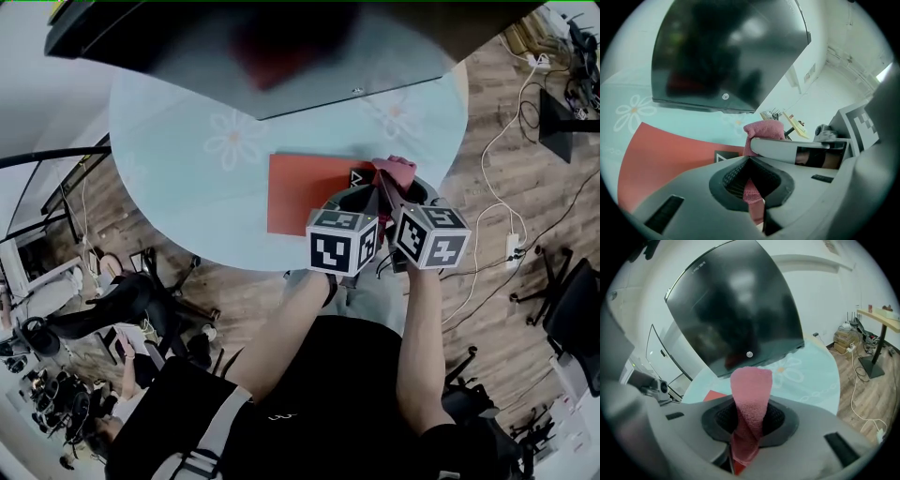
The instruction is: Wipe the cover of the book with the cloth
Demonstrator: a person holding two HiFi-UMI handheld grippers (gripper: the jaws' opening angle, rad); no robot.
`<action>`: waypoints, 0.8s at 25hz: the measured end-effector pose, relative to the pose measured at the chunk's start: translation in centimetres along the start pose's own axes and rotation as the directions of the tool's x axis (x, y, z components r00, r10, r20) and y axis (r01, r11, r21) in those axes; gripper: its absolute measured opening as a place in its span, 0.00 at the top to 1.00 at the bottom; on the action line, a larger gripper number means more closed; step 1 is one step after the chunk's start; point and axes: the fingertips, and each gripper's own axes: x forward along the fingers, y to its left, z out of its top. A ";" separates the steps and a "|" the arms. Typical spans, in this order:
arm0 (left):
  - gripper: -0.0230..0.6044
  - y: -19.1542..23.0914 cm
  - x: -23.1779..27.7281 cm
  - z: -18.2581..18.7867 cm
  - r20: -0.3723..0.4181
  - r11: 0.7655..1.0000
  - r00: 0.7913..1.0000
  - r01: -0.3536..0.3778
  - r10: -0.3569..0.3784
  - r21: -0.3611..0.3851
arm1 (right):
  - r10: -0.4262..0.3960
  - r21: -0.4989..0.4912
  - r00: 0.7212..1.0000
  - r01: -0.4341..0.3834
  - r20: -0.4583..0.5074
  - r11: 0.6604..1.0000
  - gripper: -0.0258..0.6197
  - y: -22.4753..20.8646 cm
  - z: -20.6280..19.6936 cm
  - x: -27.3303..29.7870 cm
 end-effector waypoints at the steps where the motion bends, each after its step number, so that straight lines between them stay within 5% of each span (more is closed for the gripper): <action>1: 0.94 0.5 -0.4 -0.1 0.002 1.000 1.000 -0.004 0.004 -0.004 | 0.006 -0.004 1.000 -0.006 0.001 1.000 0.81 0.7 -0.1 0.2; 20: 0.94 14.1 -10.7 2.4 0.143 0.981 0.979 -0.127 0.148 -0.150 | 0.152 -0.171 0.987 -0.159 -0.053 0.972 0.81 16.7 0.4 7.4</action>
